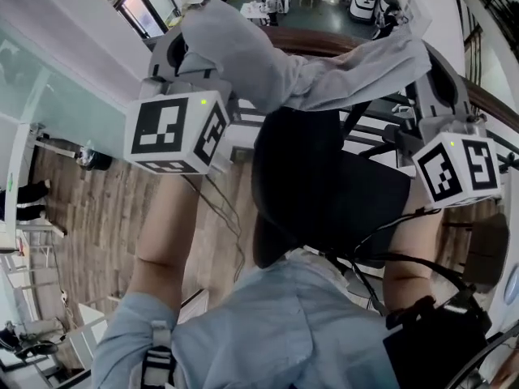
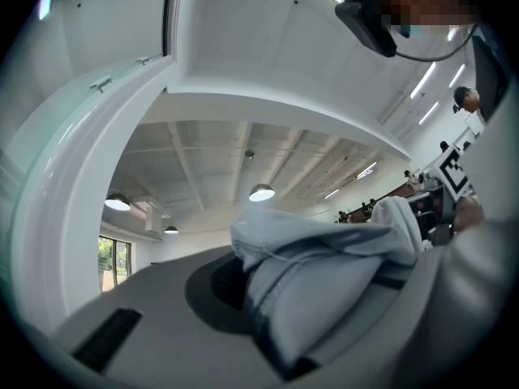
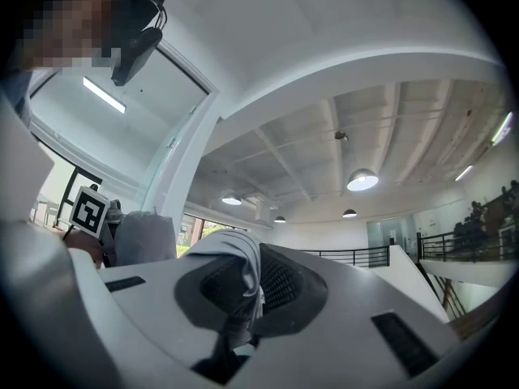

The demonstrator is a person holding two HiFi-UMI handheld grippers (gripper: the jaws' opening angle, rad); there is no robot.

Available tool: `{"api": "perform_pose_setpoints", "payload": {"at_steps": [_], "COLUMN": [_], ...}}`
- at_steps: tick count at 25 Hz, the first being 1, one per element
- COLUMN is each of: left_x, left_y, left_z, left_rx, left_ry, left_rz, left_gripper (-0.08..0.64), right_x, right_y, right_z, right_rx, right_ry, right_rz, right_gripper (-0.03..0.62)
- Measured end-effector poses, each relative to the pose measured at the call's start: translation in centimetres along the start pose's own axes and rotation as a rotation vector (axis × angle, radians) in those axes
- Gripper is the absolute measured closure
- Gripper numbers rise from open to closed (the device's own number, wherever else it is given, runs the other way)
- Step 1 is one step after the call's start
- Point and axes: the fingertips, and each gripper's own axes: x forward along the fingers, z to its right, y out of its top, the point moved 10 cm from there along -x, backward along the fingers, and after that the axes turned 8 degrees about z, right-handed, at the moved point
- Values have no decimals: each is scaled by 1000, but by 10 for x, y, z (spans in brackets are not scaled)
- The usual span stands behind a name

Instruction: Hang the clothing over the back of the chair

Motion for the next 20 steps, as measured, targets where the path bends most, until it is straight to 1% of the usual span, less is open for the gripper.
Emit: {"api": "perform_pose_setpoints", "payload": {"at_steps": [5, 8, 11, 15, 20], "left_x": [-21, -41, -63, -88, -118], "left_y": [-48, -72, -95, -119, -136], "left_z": [3, 5, 4, 10, 37], "left_rx": [-45, -69, -94, -157, -259], "left_ry": [-4, 10, 16, 3, -50], "left_rz": [-76, -121, -161, -211, -256], "left_gripper": [538, 538, 538, 538, 536], "right_x": [-26, -44, -57, -72, -89], "right_y": [-38, -64, -90, -119, -132], "right_z": [0, -7, -24, -51, -81], "right_rx": [23, 61, 95, 128, 139], "right_ry": [-28, -23, 0, 23, 52], "right_rz": [-61, -94, -117, -150, -157], "right_gripper": [568, 568, 567, 566, 566]}}
